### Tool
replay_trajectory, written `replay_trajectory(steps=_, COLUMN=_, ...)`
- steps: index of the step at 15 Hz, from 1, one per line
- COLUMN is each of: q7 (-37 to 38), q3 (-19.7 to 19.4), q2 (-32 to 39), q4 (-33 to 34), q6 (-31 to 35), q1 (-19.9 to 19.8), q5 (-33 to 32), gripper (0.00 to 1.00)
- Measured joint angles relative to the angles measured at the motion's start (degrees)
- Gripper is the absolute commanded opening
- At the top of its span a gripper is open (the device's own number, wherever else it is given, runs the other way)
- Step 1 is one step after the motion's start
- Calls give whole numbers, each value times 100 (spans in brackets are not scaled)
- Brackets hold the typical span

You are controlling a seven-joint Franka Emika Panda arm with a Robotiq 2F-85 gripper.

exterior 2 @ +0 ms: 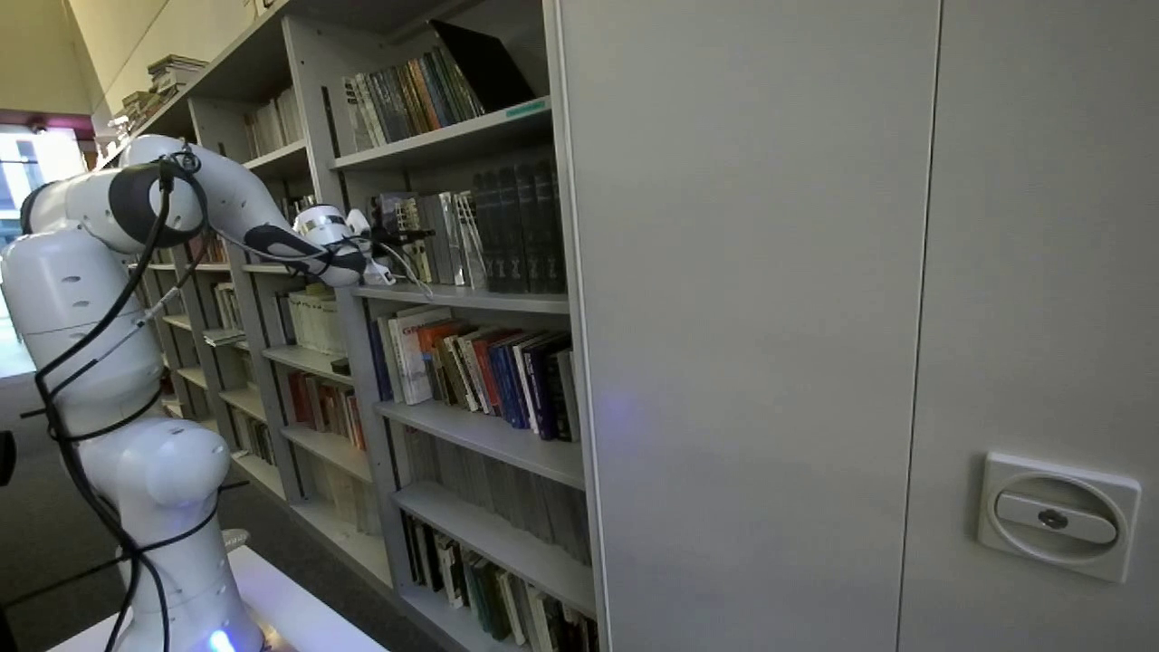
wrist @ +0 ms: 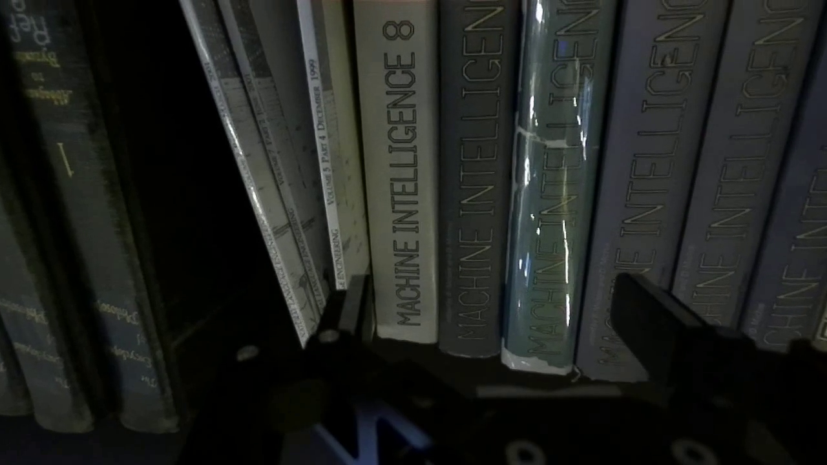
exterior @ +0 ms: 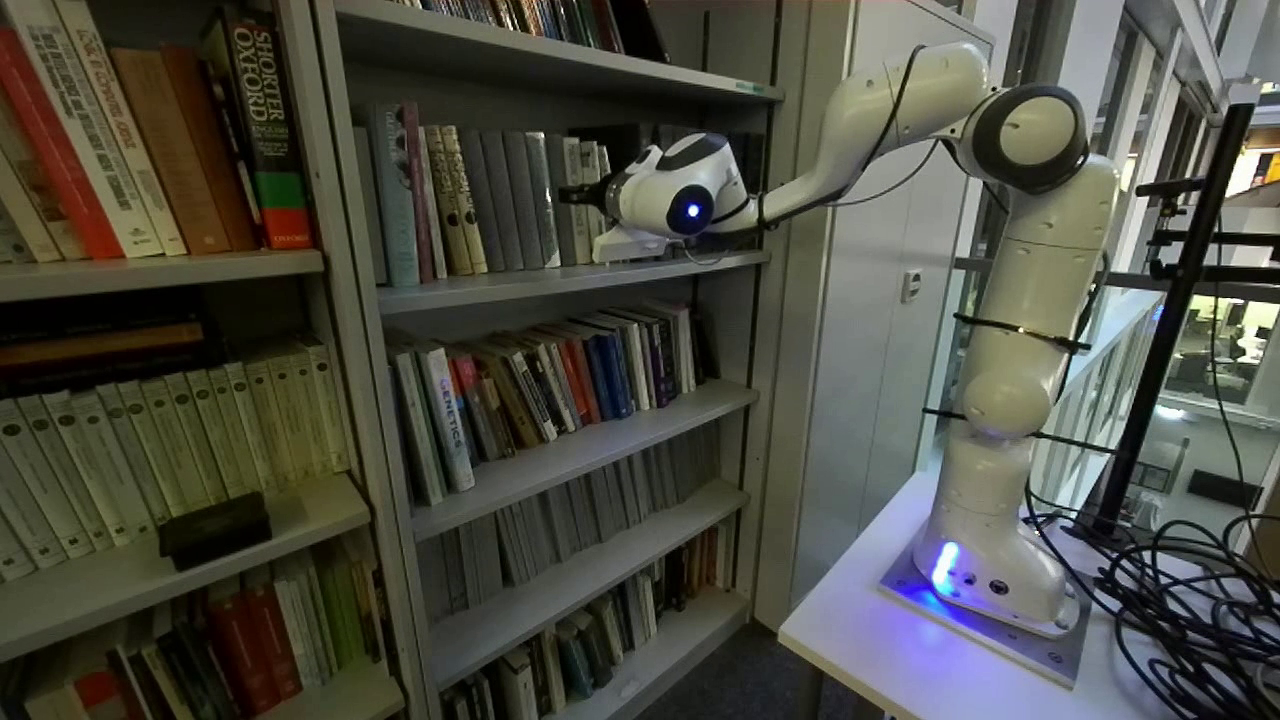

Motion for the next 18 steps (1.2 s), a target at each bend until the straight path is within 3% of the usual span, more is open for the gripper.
replay_trajectory(steps=18, q7=1, q3=-304, q2=309, q4=573, q6=-4, q1=-34, q5=0, gripper=100)
